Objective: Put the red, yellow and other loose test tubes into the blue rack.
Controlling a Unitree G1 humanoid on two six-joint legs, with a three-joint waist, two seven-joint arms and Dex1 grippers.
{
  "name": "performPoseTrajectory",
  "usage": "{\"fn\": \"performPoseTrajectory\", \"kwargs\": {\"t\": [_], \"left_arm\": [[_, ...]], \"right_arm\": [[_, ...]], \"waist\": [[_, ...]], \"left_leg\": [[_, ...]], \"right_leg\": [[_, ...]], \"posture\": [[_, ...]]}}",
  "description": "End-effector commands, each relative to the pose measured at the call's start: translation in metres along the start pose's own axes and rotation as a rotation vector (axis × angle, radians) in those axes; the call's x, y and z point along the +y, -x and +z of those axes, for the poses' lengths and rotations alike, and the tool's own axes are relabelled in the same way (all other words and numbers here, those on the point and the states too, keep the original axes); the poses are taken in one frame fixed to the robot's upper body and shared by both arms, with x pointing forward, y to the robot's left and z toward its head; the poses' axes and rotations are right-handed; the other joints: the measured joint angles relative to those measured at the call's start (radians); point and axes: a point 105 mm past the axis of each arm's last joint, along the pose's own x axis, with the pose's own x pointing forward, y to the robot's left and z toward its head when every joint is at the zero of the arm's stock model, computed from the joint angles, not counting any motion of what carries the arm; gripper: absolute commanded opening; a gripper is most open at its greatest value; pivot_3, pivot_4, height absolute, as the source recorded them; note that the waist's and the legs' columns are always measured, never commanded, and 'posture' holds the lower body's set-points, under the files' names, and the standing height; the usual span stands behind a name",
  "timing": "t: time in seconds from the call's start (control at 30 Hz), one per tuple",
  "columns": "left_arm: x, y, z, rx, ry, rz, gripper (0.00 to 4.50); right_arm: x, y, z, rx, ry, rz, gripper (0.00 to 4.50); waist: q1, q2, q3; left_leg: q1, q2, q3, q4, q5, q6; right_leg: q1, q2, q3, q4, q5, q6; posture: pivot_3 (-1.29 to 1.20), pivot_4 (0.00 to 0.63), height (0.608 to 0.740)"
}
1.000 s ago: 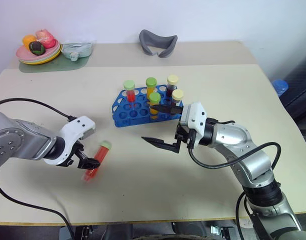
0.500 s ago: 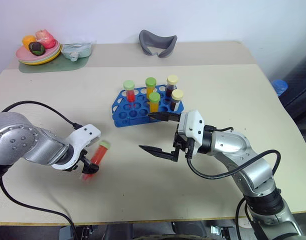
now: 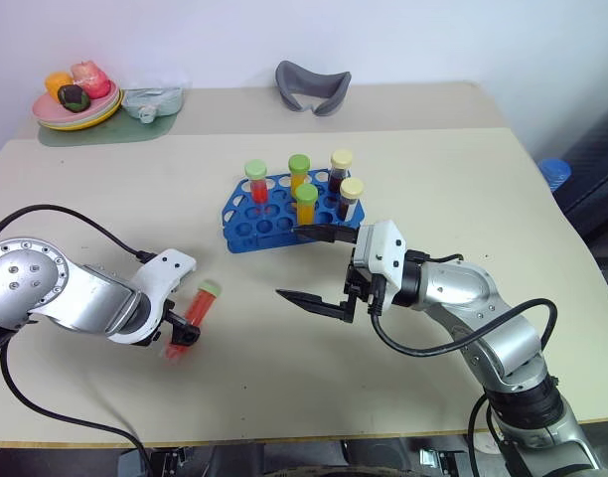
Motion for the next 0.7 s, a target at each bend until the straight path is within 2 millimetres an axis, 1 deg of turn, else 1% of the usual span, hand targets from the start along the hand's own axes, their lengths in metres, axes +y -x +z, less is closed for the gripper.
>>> {"fn": "performPoseTrajectory", "kwargs": {"t": [0.03,0.13,0.27,0.37,0.4,0.5,0.57,0.63,0.7], "left_arm": [[-0.001,-0.009,-0.005,0.021,0.045,-0.011,4.50],[-0.004,-0.010,0.000,0.002,0.047,-0.023,4.50],[-0.005,-0.011,0.000,-0.004,0.045,-0.021,4.50],[-0.006,-0.012,0.000,-0.008,0.048,-0.021,3.69],[-0.006,-0.012,0.001,-0.010,0.050,-0.022,3.27],[-0.007,-0.012,0.003,-0.019,0.052,-0.020,1.74],[-0.006,-0.011,0.004,-0.025,0.045,-0.002,0.87],[-0.003,-0.009,0.006,-0.030,0.036,0.029,0.80],[0.006,-0.002,0.012,-0.072,0.063,0.074,0.80]], "right_arm": [[0.007,-0.001,0.013,-0.050,0.023,0.023,4.47],[0.007,-0.001,0.012,-0.049,0.024,0.021,4.47],[0.006,0.000,0.013,-0.048,0.026,0.019,4.47],[0.006,-0.001,0.013,-0.048,0.026,0.017,4.50],[0.006,-0.001,0.013,-0.049,0.025,0.017,4.50],[0.006,-0.001,0.013,-0.049,0.024,0.016,4.50],[0.006,-0.002,0.013,-0.050,0.023,0.016,4.50],[0.006,-0.002,0.013,-0.050,0.023,0.016,4.50],[0.005,-0.001,0.012,-0.048,0.023,0.015,4.50]], "waist": [[0.002,0.000,0.000],[0.006,0.001,0.000],[0.016,0.001,-0.001],[0.023,0.001,-0.001],[0.025,0.001,-0.001],[0.026,0.001,-0.001],[0.026,0.001,-0.001],[0.026,0.001,-0.001],[0.026,0.001,-0.001]], "left_leg": [[0.002,0.000,0.000,0.000,0.000,0.000],[0.012,0.000,0.001,-0.003,0.000,0.000],[0.013,0.000,0.001,-0.003,0.000,0.000],[0.013,0.000,0.001,-0.003,0.000,0.000],[0.013,0.000,0.001,-0.003,0.000,0.000],[0.012,-0.001,0.001,-0.003,0.000,0.000],[0.012,-0.001,0.001,-0.003,0.000,0.000],[0.012,-0.001,0.001,-0.003,0.000,0.000],[0.012,-0.001,0.001,-0.003,0.000,0.000]], "right_leg": [[0.002,0.000,0.000,0.000,0.000,0.000],[0.012,0.000,0.000,-0.003,0.000,0.000],[0.013,0.000,0.000,-0.003,0.000,0.000],[0.012,0.000,0.000,-0.003,0.000,0.000],[0.012,0.000,0.000,-0.004,0.000,0.000],[0.013,-0.001,0.000,-0.005,0.000,0.000],[0.012,-0.001,0.000,-0.005,0.000,0.000],[0.013,-0.001,0.000,-0.005,0.000,0.000],[0.012,-0.001,0.000,-0.005,0.000,0.000]], "posture": [[0.00,0.150,0.740],[0.00,0.150,0.740],[0.00,0.150,0.740],[0.00,0.150,0.740],[0.00,0.150,0.740],[0.00,0.150,0.740],[0.00,0.150,0.740],[0.00,0.150,0.740],[0.00,0.150,0.740]]}}
